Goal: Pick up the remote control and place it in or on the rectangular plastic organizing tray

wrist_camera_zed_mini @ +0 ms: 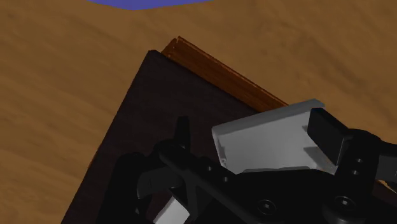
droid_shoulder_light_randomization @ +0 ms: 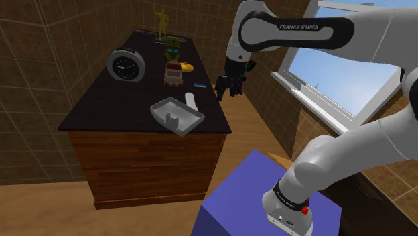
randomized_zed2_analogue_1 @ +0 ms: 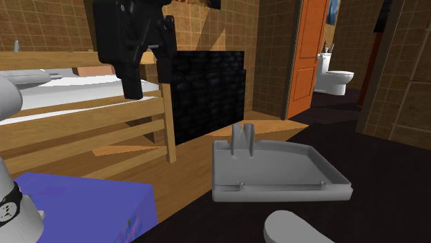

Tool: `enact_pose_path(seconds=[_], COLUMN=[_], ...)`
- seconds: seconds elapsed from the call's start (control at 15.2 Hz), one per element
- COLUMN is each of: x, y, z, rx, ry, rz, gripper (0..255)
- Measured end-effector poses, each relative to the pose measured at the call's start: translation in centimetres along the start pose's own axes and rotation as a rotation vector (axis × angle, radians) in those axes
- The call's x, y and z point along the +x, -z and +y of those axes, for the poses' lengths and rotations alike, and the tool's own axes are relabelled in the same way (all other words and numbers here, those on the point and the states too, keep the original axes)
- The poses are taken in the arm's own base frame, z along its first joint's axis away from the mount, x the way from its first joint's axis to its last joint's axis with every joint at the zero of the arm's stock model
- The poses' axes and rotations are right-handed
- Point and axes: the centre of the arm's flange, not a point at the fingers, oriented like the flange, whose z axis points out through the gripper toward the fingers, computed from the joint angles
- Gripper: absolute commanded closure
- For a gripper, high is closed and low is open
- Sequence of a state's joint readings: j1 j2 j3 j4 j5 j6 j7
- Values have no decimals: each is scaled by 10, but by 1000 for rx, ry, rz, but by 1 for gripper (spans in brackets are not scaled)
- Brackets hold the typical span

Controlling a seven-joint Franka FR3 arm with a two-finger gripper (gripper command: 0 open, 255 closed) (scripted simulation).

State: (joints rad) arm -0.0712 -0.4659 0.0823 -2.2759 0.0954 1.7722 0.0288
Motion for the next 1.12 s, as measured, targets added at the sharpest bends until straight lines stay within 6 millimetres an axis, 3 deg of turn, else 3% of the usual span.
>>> enact_pose_path(seconds=[0.59,1.12], x=[102,195], y=[-52,-99], z=[13,42], rx=[-8,-16], ry=[-193,-365], rz=[18,35], gripper=[0,0])
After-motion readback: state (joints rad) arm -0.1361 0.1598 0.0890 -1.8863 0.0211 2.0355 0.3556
